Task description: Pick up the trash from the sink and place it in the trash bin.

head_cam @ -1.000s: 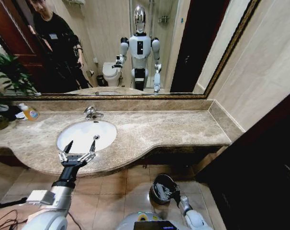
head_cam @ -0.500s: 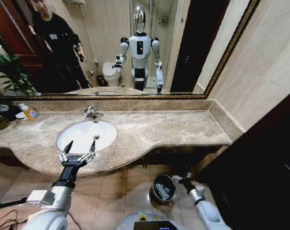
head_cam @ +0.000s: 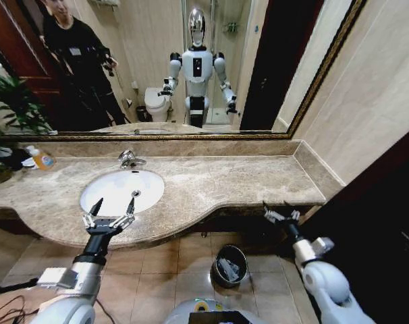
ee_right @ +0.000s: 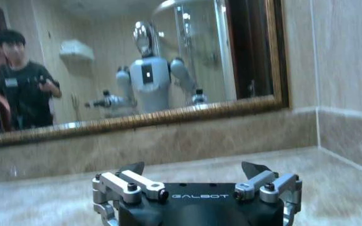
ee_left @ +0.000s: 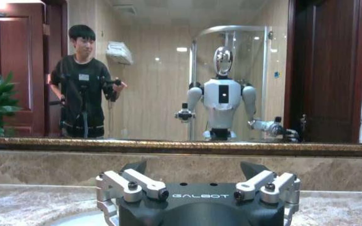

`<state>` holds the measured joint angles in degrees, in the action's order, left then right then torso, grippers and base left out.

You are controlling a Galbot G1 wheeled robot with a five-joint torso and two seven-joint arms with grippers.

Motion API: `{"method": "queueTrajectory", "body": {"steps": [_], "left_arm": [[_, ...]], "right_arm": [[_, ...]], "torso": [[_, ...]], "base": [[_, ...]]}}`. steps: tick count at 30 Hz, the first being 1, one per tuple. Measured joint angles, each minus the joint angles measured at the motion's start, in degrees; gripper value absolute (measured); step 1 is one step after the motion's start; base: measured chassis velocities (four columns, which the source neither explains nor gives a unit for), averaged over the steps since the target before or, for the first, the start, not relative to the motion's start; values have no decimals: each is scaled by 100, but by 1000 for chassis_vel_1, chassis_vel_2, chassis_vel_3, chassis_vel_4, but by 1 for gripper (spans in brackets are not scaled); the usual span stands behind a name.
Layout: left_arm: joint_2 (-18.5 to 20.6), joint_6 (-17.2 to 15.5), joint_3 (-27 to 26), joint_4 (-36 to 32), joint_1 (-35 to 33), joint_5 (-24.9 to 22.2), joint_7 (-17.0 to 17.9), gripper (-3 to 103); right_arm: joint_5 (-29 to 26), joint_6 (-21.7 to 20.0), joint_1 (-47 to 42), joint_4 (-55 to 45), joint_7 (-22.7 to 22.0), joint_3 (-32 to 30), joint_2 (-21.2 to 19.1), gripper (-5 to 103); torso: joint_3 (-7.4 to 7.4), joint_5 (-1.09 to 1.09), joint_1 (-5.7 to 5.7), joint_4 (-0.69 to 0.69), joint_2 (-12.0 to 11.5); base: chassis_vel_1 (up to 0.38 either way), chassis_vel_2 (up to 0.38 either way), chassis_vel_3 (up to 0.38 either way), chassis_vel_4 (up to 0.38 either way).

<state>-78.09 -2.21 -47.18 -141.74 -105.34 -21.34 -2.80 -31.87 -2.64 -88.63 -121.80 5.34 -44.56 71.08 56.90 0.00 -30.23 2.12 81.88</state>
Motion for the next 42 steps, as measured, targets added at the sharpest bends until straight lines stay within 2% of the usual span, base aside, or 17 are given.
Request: {"method": "queueTrajectory", "body": {"steps": [8,16,42], "left_arm": [[0,0,0,0,0,0,0,100],[0,0,0,0,0,0,0,100],[0,0,0,0,0,0,0,100]], "right_arm": [[154,-190,-243,-698,262,255,137,100],[466,-198,-26,-484,258,413,140,100],[478,-184,-19,-437,268,416,134,100]], "torso": [[0,-1,1,-1,0],[0,-1,0,-1,0],[0,-1,0,-1,0]], "base": [[0,0,0,0],[0,0,0,0],[0,0,0,0]]}}
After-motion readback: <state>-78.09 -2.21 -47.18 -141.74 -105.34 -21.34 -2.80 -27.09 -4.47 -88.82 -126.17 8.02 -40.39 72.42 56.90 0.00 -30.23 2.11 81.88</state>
